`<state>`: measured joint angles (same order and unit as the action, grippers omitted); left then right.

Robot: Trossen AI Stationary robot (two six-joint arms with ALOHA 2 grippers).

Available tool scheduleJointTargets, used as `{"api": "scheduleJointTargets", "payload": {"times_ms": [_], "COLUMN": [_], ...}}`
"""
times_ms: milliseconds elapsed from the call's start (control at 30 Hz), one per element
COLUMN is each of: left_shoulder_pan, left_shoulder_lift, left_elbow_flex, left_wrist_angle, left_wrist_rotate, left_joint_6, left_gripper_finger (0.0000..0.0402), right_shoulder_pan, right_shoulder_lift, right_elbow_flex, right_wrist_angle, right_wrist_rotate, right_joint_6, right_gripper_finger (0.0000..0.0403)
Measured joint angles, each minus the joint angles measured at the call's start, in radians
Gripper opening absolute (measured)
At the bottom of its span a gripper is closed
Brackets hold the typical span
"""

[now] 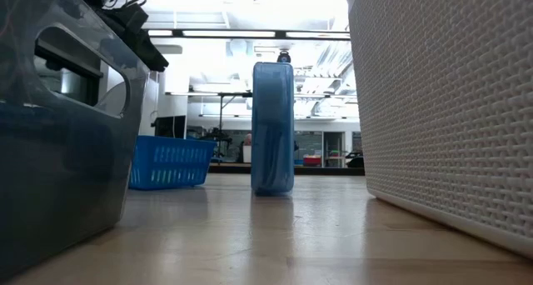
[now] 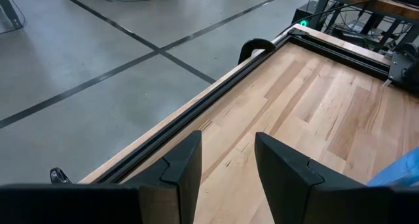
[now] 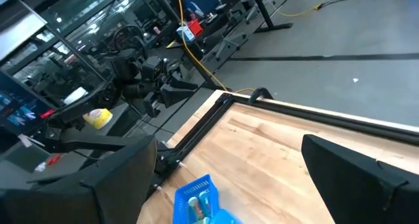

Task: Pick & Place Medicine items
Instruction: Return to Home Position

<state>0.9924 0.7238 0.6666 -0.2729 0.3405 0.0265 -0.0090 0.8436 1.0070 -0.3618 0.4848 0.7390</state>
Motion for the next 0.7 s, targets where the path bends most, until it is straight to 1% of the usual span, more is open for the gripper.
{"api": "scheduleJointTargets", "payload": {"times_ms": [167, 333, 433, 700], "left_shoulder_pan": [0.0, 0.0, 0.0, 0.0], "left_shoulder_lift": [0.0, 0.0, 0.0, 0.0], "left_elbow_flex": [0.0, 0.0, 0.0, 0.0], "left_wrist_angle": [0.0, 0.0, 0.0, 0.0], "left_wrist_rotate": [0.0, 0.0, 0.0, 0.0], "left_joint_6": [0.0, 0.0, 0.0, 0.0], "left_gripper_finger": [0.0136, 0.0136, 0.0136, 0.0136], "right_shoulder_pan": [0.0, 0.0, 0.0, 0.0], "right_shoulder_lift": [0.0, -0.001, -0.003, -0.144], "right_elbow_flex": [0.0, 0.0, -0.004, -0.103], "right_wrist_angle": [0.0, 0.0, 0.004, 0.002], "right_wrist_rotate": [0.014, 0.015, 0.039, 0.051], "right_joint_6": [-0.015, -0.064, -0.074, -0.082], "right_gripper_finger": [0.0369, 0.0369, 0.0369, 0.0369]}}
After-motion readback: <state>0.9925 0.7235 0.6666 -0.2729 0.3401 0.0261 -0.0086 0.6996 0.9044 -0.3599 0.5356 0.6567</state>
